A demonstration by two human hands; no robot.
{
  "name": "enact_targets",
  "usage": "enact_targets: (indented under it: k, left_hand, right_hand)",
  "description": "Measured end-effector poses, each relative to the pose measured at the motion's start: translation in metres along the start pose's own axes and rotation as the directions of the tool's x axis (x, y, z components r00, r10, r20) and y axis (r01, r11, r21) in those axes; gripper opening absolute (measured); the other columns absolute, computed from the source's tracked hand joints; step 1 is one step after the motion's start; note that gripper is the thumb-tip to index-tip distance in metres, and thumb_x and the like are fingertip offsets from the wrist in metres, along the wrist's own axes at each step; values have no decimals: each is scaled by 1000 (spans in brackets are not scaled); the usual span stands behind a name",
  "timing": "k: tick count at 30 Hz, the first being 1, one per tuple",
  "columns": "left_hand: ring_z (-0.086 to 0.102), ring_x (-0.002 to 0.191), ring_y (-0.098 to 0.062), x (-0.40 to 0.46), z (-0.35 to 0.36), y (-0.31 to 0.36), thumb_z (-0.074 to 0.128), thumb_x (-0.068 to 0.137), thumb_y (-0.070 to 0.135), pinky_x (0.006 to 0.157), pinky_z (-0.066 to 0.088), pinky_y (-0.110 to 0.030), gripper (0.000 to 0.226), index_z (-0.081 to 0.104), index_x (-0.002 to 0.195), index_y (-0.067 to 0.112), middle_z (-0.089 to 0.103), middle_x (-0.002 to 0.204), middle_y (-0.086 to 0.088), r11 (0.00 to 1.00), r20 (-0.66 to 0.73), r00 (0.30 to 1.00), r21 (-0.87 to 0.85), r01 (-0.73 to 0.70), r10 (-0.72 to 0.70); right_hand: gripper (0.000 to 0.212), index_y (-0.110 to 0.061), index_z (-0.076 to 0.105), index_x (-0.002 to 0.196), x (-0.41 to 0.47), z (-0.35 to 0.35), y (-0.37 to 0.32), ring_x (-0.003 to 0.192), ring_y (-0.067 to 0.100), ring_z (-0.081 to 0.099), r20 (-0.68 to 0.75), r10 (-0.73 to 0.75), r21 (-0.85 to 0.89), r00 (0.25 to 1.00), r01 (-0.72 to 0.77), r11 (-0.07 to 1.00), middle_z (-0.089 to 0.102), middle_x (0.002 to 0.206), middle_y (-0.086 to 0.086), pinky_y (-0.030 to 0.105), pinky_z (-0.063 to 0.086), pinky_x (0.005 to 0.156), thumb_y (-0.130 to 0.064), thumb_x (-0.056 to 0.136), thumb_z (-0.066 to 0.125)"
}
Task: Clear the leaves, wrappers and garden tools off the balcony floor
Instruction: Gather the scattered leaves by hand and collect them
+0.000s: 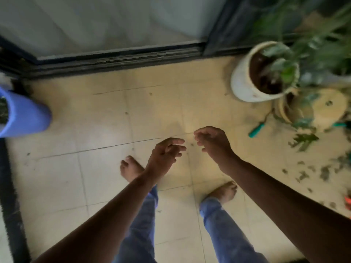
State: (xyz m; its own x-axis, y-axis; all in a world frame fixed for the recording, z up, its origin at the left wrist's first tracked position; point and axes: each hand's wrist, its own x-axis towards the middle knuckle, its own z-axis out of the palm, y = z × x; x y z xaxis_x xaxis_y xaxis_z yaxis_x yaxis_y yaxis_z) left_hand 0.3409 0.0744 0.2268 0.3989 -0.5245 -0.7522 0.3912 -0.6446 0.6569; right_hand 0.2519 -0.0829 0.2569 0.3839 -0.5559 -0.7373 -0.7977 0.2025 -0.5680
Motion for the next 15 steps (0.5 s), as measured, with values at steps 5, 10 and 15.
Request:
enact_targets:
  k: [5,10,15]
  left_hand:
    - [75,94,-12,-13,132,19,53,95,22,78,55,-30,28,71,114,32,79,103,10,984,199,980,176,-13,-22]
    - [75,92,-5,-36,247,46,54,80,38,83,57,-27,39,72,114,33,78,102,13,940,373,919,342,-4,-131]
    - [73,96,-3,-50,337,73,55,77,41,85,57,-27,37,75,108,36,77,102,18,862,422,884,506,-45,-201]
  right_hand:
    - [11,-12,75,94,-33,-112,86,92,25,67,-172,44,109,984,-25,994,74,93,2,45,52,90,-10,94,64]
    - [11,-21,73,96,-67,-200,154,98,17,68,-309,105,101,945,-77,992,74,103,-2,30,53,93,-20,92,64]
    - [10,-22,72,94,-93,-269,211,96,15,65,-393,156,148,906,-105,983,71,102,-2,35,54,92,-17,90,65]
